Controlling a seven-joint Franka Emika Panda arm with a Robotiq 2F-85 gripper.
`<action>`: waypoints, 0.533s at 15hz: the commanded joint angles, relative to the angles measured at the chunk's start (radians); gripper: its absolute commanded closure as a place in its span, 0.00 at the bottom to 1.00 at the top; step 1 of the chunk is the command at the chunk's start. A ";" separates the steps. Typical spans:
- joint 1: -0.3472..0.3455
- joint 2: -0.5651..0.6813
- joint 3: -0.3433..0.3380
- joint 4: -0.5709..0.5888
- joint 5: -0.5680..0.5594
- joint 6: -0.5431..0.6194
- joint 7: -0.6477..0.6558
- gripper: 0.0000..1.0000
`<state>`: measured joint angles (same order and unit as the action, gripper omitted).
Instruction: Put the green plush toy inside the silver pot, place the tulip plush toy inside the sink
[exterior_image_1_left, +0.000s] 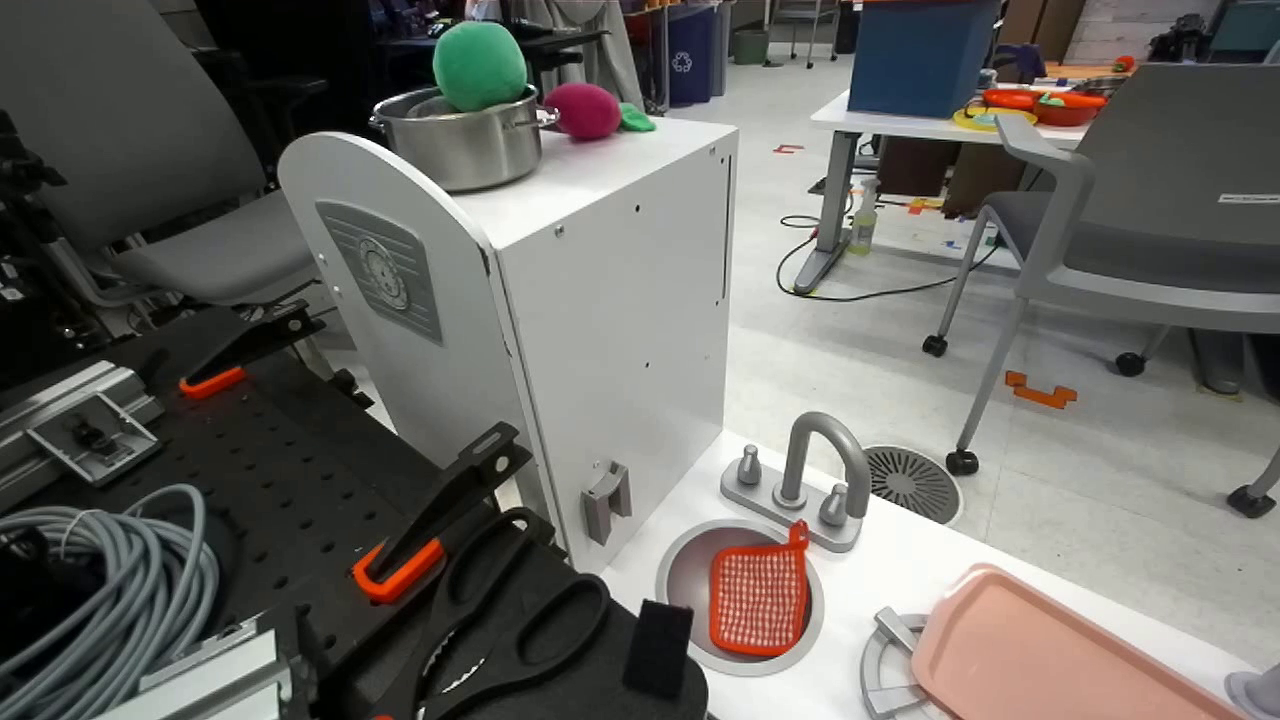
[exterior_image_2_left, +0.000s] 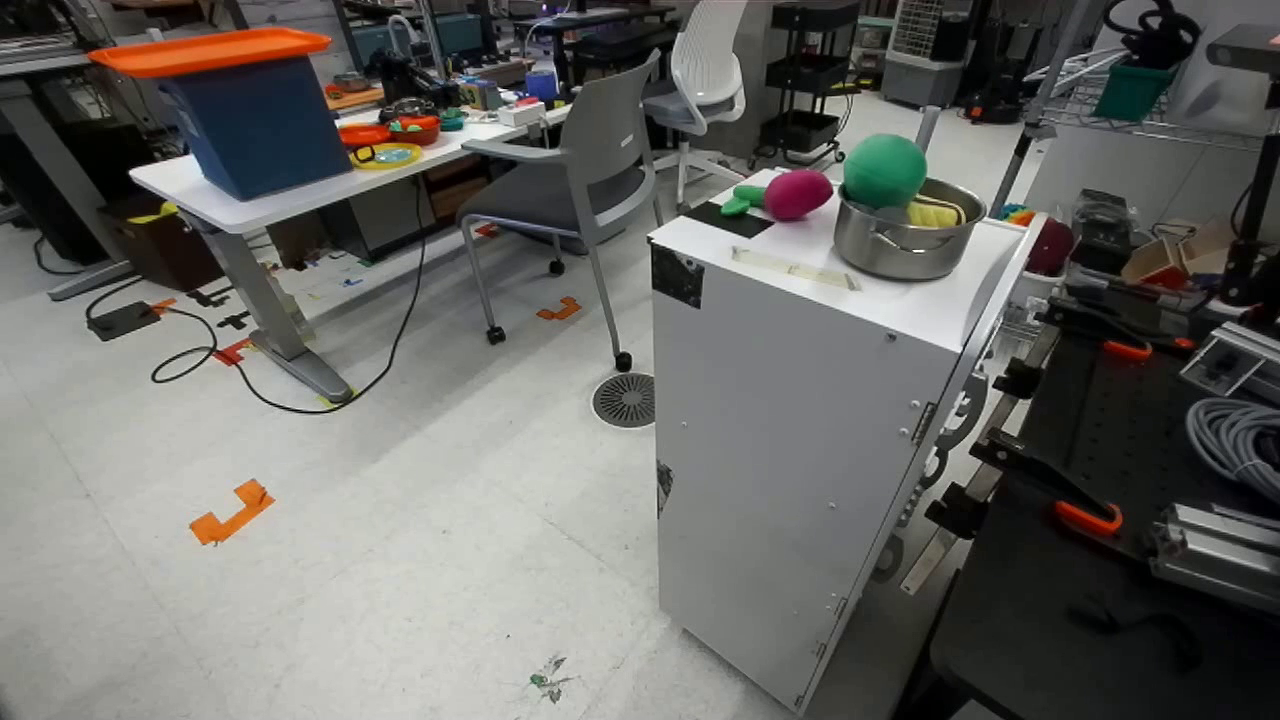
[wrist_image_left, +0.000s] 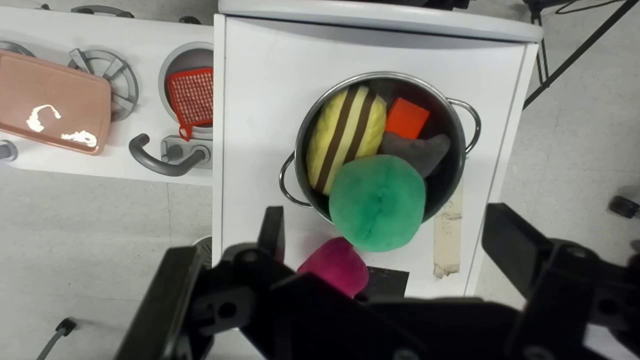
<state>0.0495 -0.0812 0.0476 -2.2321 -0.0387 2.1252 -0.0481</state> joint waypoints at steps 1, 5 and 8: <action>-0.017 0.005 -0.018 0.026 0.011 0.039 0.004 0.00; -0.038 0.066 -0.047 0.098 0.051 0.019 -0.035 0.00; -0.051 0.122 -0.058 0.149 0.046 0.016 -0.019 0.00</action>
<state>0.0111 -0.0269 -0.0009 -2.1574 -0.0081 2.1585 -0.0568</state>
